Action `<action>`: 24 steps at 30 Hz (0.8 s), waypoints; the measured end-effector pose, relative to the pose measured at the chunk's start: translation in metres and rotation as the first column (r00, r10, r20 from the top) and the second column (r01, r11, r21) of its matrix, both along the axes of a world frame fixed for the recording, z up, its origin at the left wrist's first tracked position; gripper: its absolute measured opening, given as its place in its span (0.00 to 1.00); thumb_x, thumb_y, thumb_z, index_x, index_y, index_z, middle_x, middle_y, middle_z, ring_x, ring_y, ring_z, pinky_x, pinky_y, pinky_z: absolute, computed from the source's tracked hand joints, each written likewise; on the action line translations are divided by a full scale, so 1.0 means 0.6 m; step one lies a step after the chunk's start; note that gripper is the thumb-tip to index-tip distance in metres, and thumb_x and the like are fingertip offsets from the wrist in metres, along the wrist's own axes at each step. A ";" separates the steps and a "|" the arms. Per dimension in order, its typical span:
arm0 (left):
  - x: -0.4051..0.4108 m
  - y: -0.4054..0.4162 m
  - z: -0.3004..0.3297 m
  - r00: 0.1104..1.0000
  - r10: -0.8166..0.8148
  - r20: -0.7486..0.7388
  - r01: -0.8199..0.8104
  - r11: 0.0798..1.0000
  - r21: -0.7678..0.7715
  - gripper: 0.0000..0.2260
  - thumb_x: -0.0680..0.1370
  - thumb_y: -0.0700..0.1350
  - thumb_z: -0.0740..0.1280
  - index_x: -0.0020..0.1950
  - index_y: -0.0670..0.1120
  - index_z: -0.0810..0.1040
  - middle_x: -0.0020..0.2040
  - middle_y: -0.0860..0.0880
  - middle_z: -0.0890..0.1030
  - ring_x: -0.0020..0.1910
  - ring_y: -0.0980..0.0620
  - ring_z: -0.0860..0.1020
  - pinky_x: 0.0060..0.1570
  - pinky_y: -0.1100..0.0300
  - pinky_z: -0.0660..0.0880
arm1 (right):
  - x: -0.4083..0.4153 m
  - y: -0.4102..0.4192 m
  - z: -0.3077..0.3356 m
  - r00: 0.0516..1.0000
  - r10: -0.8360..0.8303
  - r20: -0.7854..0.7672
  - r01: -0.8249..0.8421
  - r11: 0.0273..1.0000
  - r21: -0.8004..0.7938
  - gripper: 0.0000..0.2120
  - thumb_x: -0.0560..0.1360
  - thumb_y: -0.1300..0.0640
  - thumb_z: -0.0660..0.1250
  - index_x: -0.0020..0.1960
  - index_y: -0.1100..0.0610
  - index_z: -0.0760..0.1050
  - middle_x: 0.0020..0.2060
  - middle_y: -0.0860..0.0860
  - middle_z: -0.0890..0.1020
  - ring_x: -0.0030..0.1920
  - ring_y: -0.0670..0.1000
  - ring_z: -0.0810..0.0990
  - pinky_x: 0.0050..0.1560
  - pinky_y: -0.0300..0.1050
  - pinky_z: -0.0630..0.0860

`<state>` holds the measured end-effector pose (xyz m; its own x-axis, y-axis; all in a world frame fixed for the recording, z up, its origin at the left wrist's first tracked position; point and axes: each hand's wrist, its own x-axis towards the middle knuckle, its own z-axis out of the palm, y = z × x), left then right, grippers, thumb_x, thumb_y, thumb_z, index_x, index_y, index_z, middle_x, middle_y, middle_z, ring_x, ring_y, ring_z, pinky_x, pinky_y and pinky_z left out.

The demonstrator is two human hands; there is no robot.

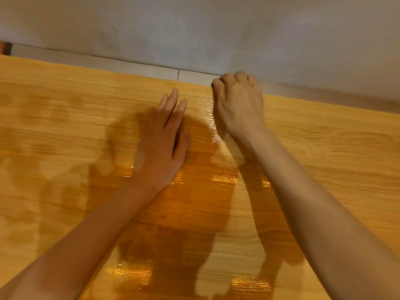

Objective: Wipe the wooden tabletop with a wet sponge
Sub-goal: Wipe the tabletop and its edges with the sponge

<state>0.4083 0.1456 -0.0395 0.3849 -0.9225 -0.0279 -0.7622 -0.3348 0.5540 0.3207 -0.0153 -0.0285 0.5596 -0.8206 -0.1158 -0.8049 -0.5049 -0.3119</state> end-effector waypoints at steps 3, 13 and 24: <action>0.025 0.018 0.009 0.998 -0.023 -0.051 0.023 1.000 -0.006 0.23 0.84 0.41 0.57 0.80 0.43 0.63 0.82 0.46 0.55 0.82 0.47 0.51 0.79 0.59 0.44 | 0.093 0.034 -0.002 0.992 0.099 0.084 -0.104 0.993 0.051 0.20 0.83 0.48 0.48 0.59 0.57 0.76 0.56 0.56 0.78 0.58 0.57 0.71 0.58 0.50 0.66; 0.210 0.159 0.006 0.992 0.122 -0.037 -0.123 0.992 -0.030 0.23 0.84 0.45 0.56 0.78 0.41 0.65 0.81 0.44 0.59 0.81 0.45 0.55 0.81 0.52 0.46 | -0.024 -0.042 0.028 0.998 -0.040 -0.052 0.048 0.982 0.180 0.21 0.81 0.48 0.52 0.35 0.56 0.70 0.33 0.56 0.75 0.38 0.59 0.72 0.40 0.47 0.66; 0.285 0.211 -0.015 0.979 0.155 0.135 -0.157 0.988 0.005 0.25 0.85 0.46 0.52 0.81 0.40 0.58 0.82 0.43 0.55 0.81 0.46 0.52 0.80 0.56 0.44 | 0.269 0.089 0.011 0.994 0.079 -0.078 -0.071 0.992 0.100 0.21 0.82 0.51 0.49 0.50 0.62 0.78 0.54 0.64 0.80 0.55 0.64 0.77 0.52 0.51 0.72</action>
<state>0.5794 0.2721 -0.0487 0.5253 -0.8507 0.0195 -0.7667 -0.4633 0.4443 0.4821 0.0382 -0.0220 0.6048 -0.7593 -0.2401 -0.7904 -0.5357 -0.2971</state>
